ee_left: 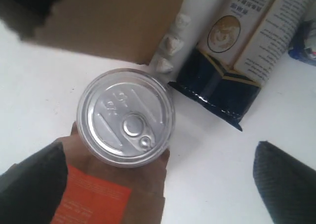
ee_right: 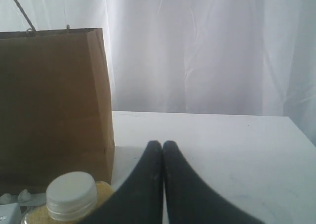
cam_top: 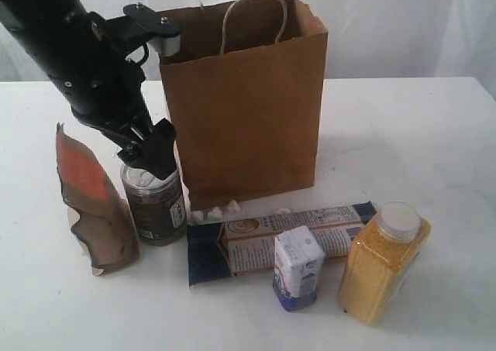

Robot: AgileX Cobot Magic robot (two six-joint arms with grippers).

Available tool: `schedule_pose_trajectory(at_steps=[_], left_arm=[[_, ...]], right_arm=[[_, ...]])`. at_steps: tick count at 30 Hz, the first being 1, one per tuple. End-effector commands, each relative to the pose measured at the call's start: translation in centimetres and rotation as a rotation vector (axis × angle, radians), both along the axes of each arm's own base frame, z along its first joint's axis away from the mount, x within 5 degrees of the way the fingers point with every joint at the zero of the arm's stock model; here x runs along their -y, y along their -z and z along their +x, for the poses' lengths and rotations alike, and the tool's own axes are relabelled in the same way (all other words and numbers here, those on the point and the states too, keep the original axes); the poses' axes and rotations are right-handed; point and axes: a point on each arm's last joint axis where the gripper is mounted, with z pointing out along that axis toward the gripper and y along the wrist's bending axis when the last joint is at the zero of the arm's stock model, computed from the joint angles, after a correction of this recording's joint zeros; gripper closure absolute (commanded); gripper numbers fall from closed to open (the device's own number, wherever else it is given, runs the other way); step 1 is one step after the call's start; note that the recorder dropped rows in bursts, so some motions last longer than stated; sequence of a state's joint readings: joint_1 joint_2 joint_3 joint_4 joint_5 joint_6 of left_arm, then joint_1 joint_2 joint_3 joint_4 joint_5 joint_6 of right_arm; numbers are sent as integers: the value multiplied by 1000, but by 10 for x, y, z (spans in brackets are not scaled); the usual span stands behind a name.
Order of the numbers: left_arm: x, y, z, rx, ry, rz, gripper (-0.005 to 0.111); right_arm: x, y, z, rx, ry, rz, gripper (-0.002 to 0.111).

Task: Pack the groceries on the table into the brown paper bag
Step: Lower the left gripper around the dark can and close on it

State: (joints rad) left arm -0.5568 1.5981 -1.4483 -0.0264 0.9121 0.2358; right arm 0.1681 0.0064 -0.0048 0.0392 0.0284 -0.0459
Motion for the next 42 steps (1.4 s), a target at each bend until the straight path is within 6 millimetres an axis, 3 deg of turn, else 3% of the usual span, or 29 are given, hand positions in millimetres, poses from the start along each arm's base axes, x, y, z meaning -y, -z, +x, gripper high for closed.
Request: schedule_pose_trajectory(at_steps=[1, 16, 22, 28, 42], left_arm=[[-7, 5, 12, 1, -8, 10, 2], [-2, 50, 32, -70, -15, 37, 2], [-1, 55, 33, -78, -16, 41, 2], [-4, 43, 29, -48, -16, 24, 2], [-22, -17, 0, 109, -10, -27, 2]], right_arm=[[1, 1, 0, 8, 10, -6, 108], [1, 1, 0, 8, 10, -6, 108], [1, 1, 0, 8, 10, -6, 108], [1, 1, 0, 8, 10, -6, 108], [1, 1, 0, 8, 10, -6, 108]])
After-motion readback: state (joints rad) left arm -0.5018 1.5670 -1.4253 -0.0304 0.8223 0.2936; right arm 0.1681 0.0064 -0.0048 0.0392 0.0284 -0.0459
